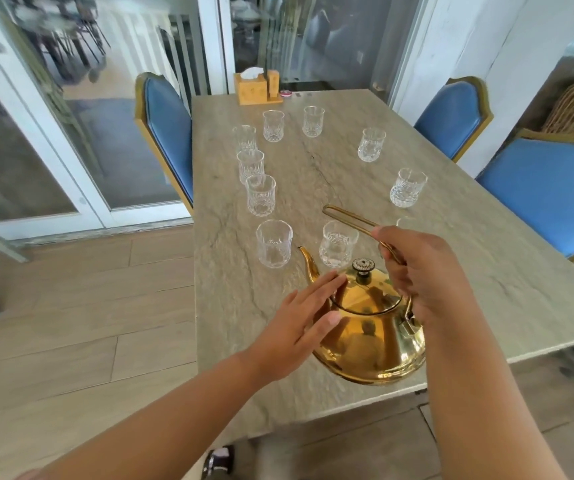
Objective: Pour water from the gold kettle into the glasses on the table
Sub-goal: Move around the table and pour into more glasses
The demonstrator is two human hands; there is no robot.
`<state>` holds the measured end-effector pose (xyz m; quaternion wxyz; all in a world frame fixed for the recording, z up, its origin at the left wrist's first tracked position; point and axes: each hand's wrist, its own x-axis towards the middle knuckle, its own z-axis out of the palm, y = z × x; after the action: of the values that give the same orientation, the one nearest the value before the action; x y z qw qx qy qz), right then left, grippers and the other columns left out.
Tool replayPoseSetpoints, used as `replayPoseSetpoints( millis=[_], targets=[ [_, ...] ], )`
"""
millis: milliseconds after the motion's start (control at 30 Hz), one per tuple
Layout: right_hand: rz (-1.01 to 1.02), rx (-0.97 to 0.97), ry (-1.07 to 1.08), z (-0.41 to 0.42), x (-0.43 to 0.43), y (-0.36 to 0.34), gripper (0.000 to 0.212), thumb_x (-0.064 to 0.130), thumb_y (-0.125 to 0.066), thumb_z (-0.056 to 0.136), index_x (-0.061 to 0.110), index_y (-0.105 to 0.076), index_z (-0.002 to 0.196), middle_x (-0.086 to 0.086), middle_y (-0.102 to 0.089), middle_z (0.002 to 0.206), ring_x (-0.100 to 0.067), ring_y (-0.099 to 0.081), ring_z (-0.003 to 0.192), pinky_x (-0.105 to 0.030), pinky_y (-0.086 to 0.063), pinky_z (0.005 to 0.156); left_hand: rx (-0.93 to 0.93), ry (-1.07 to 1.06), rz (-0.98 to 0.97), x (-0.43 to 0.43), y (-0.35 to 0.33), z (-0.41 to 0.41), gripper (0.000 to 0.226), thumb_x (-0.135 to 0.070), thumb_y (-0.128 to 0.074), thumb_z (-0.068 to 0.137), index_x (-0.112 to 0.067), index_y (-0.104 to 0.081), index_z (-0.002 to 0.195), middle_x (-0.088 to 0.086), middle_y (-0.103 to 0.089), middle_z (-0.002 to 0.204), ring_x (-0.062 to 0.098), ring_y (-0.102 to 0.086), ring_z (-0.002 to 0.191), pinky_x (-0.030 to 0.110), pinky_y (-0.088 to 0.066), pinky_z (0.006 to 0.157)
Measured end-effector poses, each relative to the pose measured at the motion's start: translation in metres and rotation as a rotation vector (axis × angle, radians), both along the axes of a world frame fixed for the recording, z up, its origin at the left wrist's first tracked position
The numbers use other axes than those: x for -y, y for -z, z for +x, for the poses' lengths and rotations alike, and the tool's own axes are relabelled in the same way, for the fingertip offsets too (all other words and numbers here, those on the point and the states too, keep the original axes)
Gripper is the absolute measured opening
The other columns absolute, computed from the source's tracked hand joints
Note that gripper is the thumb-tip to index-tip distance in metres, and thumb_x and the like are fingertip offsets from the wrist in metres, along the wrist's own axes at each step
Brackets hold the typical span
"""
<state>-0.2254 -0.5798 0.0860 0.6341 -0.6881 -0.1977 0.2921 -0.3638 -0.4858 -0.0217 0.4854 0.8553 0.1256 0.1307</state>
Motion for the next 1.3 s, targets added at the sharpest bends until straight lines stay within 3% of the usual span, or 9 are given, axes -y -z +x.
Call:
replayPoseSetpoints(
  millis=[100, 267, 433, 667, 900, 1100, 1300],
  targets=[
    [-0.012, 0.022, 0.031, -0.011, -0.022, 0.0, 0.037, 0.018, -0.063, 0.083, 0.011, -0.045, 0.051, 0.007, -0.026, 0.036, -0.009, -0.016, 0.032, -0.019, -0.012, 0.039, -0.058, 0.072, 0.002, -0.029, -0.003, -0.007, 0.046, -0.051, -0.028, 0.097, -0.05, -0.016, 0.142, -0.036, -0.01, 0.149, -0.021, -0.008, 0.135, 0.045, -0.009, 0.119],
    [-0.039, 0.065, 0.102, -0.028, -0.059, -0.002, 0.035, 0.013, -0.062, 0.083, 0.012, -0.046, 0.052, 0.007, -0.028, 0.037, -0.008, -0.017, 0.033, -0.016, -0.014, 0.036, -0.12, 0.252, 0.068, -0.079, -0.004, -0.015, 0.057, -0.065, -0.018, 0.09, -0.05, -0.002, 0.143, -0.022, -0.001, 0.158, -0.012, -0.001, 0.141, 0.038, 0.005, 0.119],
    [-0.136, 0.165, 0.144, -0.041, -0.092, -0.008, 0.028, 0.015, -0.061, 0.086, 0.008, -0.055, 0.059, 0.002, -0.03, 0.042, -0.01, -0.021, 0.034, -0.016, -0.018, 0.034, -0.132, 0.392, 0.1, -0.117, -0.004, -0.02, 0.059, -0.069, -0.013, 0.089, -0.054, 0.009, 0.141, -0.021, 0.007, 0.157, -0.012, 0.008, 0.14, 0.042, 0.008, 0.119],
    [-0.275, 0.274, 0.054, -0.044, -0.122, -0.016, 0.02, 0.019, -0.062, 0.086, 0.003, -0.072, 0.081, 0.001, -0.035, 0.043, -0.009, -0.025, 0.034, -0.018, -0.022, 0.034, -0.095, 0.428, 0.057, -0.139, 0.005, -0.02, 0.06, -0.056, -0.019, 0.097, -0.041, 0.01, 0.148, -0.019, 0.006, 0.159, -0.005, 0.006, 0.143, 0.049, -0.001, 0.118],
    [-0.408, 0.368, -0.004, -0.038, -0.139, -0.022, 0.039, 0.022, -0.063, 0.084, -0.015, -0.063, 0.096, 0.007, -0.037, 0.038, -0.01, -0.028, 0.035, -0.023, -0.026, 0.041, -0.106, 0.444, -0.005, -0.141, 0.0, -0.017, 0.055, -0.056, -0.019, 0.096, -0.05, 0.013, 0.141, -0.022, 0.007, 0.157, -0.01, 0.007, 0.141, 0.046, 0.001, 0.119],
    [-0.463, 0.42, -0.045, -0.037, -0.144, -0.028, 0.039, 0.025, -0.062, 0.086, -0.012, -0.065, 0.098, -0.001, -0.045, 0.05, -0.012, -0.033, 0.039, -0.025, -0.029, 0.044, -0.069, 0.429, -0.084, -0.139, -0.001, -0.018, 0.053, -0.065, -0.018, 0.092, -0.061, 0.012, 0.135, -0.023, 0.004, 0.158, -0.007, 0.001, 0.143, 0.046, -0.005, 0.119],
    [-0.481, 0.441, -0.071, -0.037, -0.147, -0.031, 0.038, 0.025, -0.061, 0.087, -0.011, -0.066, 0.098, -0.005, -0.047, 0.054, -0.013, -0.035, 0.042, -0.025, -0.031, 0.046, -0.053, 0.409, -0.097, -0.138, 0.0, -0.017, 0.061, -0.065, -0.019, 0.092, -0.048, 0.008, 0.144, -0.022, 0.001, 0.158, -0.005, -0.001, 0.144, 0.045, -0.007, 0.119]
  ],
)
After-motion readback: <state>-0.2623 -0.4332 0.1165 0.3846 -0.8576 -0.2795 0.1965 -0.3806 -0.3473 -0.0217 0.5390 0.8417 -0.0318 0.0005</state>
